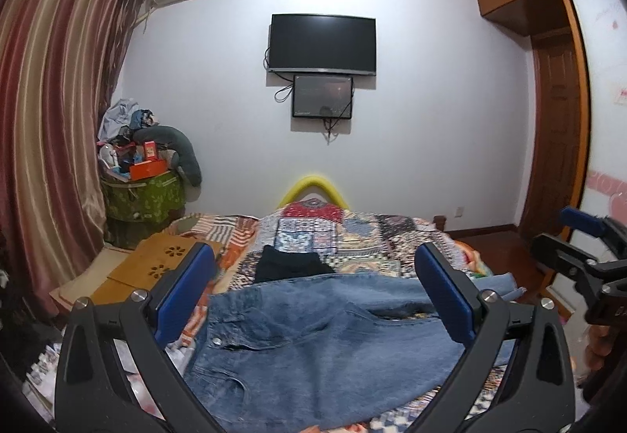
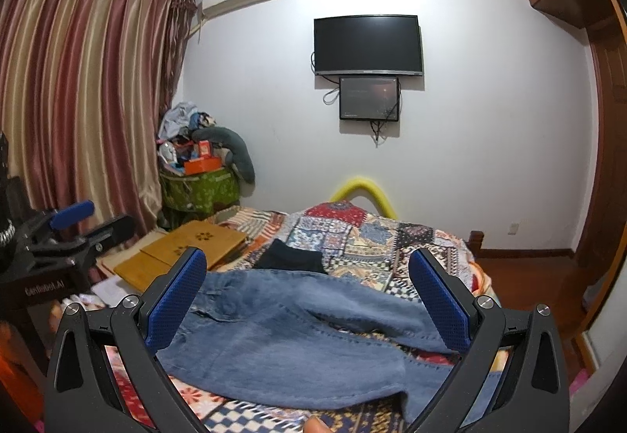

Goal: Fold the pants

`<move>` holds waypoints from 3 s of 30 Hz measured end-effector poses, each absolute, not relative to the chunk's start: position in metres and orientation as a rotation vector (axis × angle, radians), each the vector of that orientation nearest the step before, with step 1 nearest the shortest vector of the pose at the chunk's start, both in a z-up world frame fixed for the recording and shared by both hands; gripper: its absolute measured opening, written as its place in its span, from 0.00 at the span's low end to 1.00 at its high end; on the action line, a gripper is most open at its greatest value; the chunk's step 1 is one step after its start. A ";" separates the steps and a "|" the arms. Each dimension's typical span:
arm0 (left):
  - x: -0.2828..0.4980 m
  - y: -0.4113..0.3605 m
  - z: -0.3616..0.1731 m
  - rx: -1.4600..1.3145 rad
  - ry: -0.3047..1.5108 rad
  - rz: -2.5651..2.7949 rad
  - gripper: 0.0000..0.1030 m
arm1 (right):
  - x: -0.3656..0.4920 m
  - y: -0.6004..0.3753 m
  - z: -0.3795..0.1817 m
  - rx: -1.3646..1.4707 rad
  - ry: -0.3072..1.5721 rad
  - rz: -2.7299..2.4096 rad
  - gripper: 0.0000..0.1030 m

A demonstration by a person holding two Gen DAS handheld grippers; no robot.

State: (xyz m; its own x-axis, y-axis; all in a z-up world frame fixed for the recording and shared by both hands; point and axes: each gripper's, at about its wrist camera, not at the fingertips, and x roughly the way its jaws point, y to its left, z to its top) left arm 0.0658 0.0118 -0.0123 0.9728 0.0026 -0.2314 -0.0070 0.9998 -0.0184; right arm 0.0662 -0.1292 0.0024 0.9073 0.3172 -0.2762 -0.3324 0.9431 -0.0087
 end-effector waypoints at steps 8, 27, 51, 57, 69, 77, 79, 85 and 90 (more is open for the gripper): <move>0.155 0.038 -0.027 -0.005 0.331 0.037 1.00 | 0.132 -0.132 -0.012 -0.107 0.346 0.308 1.00; 0.383 0.199 -0.203 -0.172 0.901 0.220 0.86 | 0.329 -0.166 -0.124 -0.179 0.828 0.338 0.98; 0.462 0.192 -0.318 -0.219 1.137 0.142 0.46 | 0.445 -0.119 -0.228 -0.277 1.067 0.564 0.43; 0.459 0.182 -0.311 -0.196 1.124 0.155 0.30 | 0.434 -0.128 -0.218 -0.237 1.039 0.548 0.11; 0.440 0.178 -0.288 -0.170 1.161 0.185 0.21 | 0.395 -0.129 -0.182 -0.360 0.981 0.491 0.18; 0.376 0.155 -0.253 -0.062 1.087 0.118 0.71 | 0.349 -0.232 -0.152 -0.166 0.973 0.300 0.44; 0.358 0.151 -0.249 -0.053 1.097 0.098 0.73 | 0.331 -0.276 -0.151 -0.077 0.967 0.210 0.45; 0.317 0.148 -0.270 -0.054 1.183 0.111 0.81 | 0.269 -0.385 -0.185 0.093 1.068 -0.037 0.45; 0.294 0.146 -0.293 -0.062 1.254 0.121 0.81 | 0.208 -0.435 -0.227 0.190 1.135 -0.180 0.45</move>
State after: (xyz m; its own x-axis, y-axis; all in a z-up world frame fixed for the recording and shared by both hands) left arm 0.2937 0.1462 -0.2931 0.3058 0.0574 -0.9503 -0.1253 0.9919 0.0196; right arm 0.2078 -0.4355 -0.2269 0.4111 -0.0459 -0.9104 0.2382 0.9695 0.0586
